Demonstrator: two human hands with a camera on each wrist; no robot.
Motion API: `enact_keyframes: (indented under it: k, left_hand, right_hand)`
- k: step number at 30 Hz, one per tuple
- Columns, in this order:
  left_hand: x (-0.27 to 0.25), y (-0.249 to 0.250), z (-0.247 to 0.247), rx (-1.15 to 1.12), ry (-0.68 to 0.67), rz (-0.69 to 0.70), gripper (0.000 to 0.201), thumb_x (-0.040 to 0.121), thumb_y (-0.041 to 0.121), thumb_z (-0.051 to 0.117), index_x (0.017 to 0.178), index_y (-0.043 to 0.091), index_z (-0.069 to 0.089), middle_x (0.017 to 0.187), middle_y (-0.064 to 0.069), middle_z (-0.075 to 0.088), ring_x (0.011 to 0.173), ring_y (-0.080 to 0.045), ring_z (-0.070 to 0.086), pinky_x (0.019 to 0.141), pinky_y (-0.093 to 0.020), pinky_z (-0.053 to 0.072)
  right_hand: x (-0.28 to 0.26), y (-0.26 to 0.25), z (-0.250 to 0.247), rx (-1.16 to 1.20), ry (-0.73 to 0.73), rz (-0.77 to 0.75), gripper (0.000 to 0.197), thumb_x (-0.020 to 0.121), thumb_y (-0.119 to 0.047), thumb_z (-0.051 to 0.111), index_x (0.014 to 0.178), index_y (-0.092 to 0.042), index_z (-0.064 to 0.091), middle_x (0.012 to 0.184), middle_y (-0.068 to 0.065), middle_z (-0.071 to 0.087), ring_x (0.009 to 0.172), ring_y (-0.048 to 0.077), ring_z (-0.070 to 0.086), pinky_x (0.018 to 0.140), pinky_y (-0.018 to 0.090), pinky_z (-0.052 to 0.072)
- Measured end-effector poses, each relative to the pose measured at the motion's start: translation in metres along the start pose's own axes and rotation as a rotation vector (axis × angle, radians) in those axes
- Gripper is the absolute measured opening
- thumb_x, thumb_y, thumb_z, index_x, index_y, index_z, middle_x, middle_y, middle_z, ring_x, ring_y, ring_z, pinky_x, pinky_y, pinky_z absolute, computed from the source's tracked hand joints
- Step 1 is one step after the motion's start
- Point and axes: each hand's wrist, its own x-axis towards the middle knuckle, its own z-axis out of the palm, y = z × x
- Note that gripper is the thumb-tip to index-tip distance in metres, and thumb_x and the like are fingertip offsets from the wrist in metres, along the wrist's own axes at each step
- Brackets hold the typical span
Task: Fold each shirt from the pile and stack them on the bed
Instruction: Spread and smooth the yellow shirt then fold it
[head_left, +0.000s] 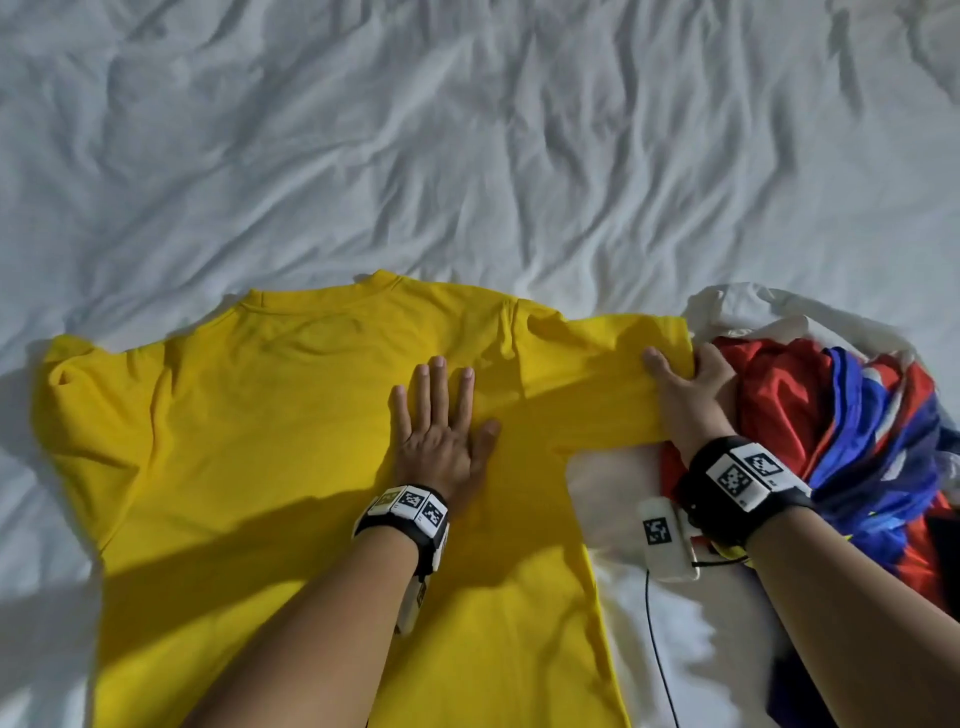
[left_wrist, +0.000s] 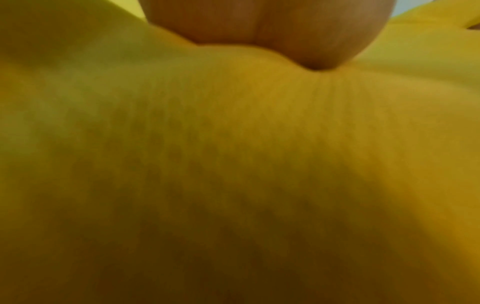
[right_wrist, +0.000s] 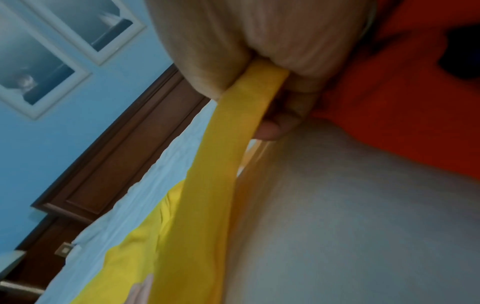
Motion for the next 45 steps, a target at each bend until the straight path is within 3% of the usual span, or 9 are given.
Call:
enact_keyframes:
  k: [9, 15, 19, 30, 33, 38, 40, 42, 45]
  left_hand:
    - [-0.002, 0.004, -0.010, 0.070, -0.096, -0.017, 0.072, 0.101, 0.062, -0.005, 0.156, 0.023, -0.032, 0.162, -0.012, -0.039, 0.151, -0.030, -0.034, 0.123, -0.058, -0.012]
    - [0.001, 0.001, 0.002, 0.037, -0.018, -0.015, 0.074, 0.102, 0.064, -0.001, 0.163, 0.023, -0.012, 0.170, -0.015, -0.017, 0.157, -0.032, -0.015, 0.124, -0.060, -0.006]
    - [0.001, 0.000, 0.003, 0.036, -0.020, -0.021, 0.074, 0.102, 0.066, -0.004, 0.163, 0.025, -0.014, 0.169, -0.013, -0.019, 0.156, -0.030, -0.019, 0.124, -0.058, -0.011]
    - [0.000, 0.003, 0.000, 0.076, -0.053, -0.029, 0.074, 0.101, 0.062, -0.004, 0.160, 0.022, -0.021, 0.167, -0.015, -0.027, 0.154, -0.032, -0.025, 0.124, -0.060, -0.008]
    - [0.000, 0.004, -0.001, 0.083, -0.052, -0.028, 0.073, 0.101, 0.062, -0.004, 0.160, 0.022, -0.024, 0.166, -0.015, -0.029, 0.154, -0.032, -0.026, 0.124, -0.060, -0.007]
    - [0.000, 0.001, 0.002, 0.025, -0.033, -0.017, 0.072, 0.103, 0.063, 0.002, 0.160, 0.026, -0.021, 0.168, -0.013, -0.025, 0.155, -0.030, -0.025, 0.123, -0.058, -0.013]
    - [0.000, 0.001, 0.003, -0.018, -0.006, 0.008, 0.072, 0.106, 0.060, 0.014, 0.164, 0.024, -0.009, 0.170, -0.014, -0.015, 0.157, -0.032, -0.016, 0.124, -0.059, -0.009]
    - [-0.002, 0.002, 0.003, -0.016, 0.011, 0.024, 0.072, 0.105, 0.057, 0.019, 0.165, 0.020, 0.002, 0.171, -0.017, -0.006, 0.158, -0.034, -0.009, 0.124, -0.060, -0.004]
    - [-0.002, 0.002, 0.001, -0.018, 0.000, 0.021, 0.073, 0.105, 0.060, 0.014, 0.165, 0.020, 0.002, 0.171, -0.017, -0.006, 0.158, -0.033, -0.010, 0.124, -0.059, -0.007]
  right_hand:
    - [0.014, 0.016, -0.037, -0.076, -0.063, 0.026, 0.016, 0.097, -0.016, 0.067, 0.100, 0.000, 0.063, 0.078, 0.001, 0.061, 0.076, 0.019, 0.055, 0.055, 0.017, 0.045]
    - [0.007, 0.002, -0.006, 0.031, -0.045, 0.136, 0.040, 0.098, -0.035, 0.063, 0.131, -0.015, 0.054, 0.120, 0.000, 0.057, 0.111, 0.019, 0.056, 0.100, 0.037, 0.047]
    - [-0.005, 0.002, 0.002, 0.054, -0.011, 0.154, 0.022, 0.090, -0.028, 0.071, 0.106, -0.013, 0.065, 0.090, -0.001, 0.070, 0.084, 0.020, 0.070, 0.069, 0.027, 0.057]
    - [-0.005, 0.023, -0.005, -0.199, 0.085, 0.170, 0.035, 0.102, -0.026, 0.051, 0.131, -0.006, 0.056, 0.125, 0.017, 0.065, 0.112, 0.036, 0.061, 0.097, 0.040, 0.045]
    - [-0.010, 0.022, -0.002, -0.231, 0.104, 0.131, 0.030, 0.103, -0.026, 0.050, 0.125, -0.007, 0.055, 0.114, 0.015, 0.065, 0.109, 0.037, 0.061, 0.091, 0.039, 0.043]
    - [-0.046, -0.012, -0.005, -0.396, 0.115, -0.105, 0.043, 0.100, -0.020, 0.053, 0.138, -0.007, 0.037, 0.121, 0.012, 0.055, 0.105, 0.032, 0.055, 0.080, 0.034, 0.038]
    - [-0.062, -0.024, 0.009, -0.629, 0.156, -0.296, 0.057, 0.099, -0.026, 0.051, 0.149, -0.004, 0.033, 0.154, 0.020, 0.037, 0.140, 0.034, 0.038, 0.109, 0.045, 0.037]
    - [-0.071, -0.030, 0.038, -0.771, 0.013, -0.521, 0.063, 0.103, -0.036, 0.041, 0.158, -0.008, 0.026, 0.168, 0.018, 0.015, 0.156, 0.035, 0.009, 0.125, 0.050, 0.008]
    - [-0.067, -0.015, 0.081, -0.904, -0.345, -0.661, 0.066, 0.106, -0.048, 0.020, 0.164, -0.021, 0.005, 0.170, 0.008, -0.011, 0.156, 0.027, -0.017, 0.126, 0.052, -0.005]
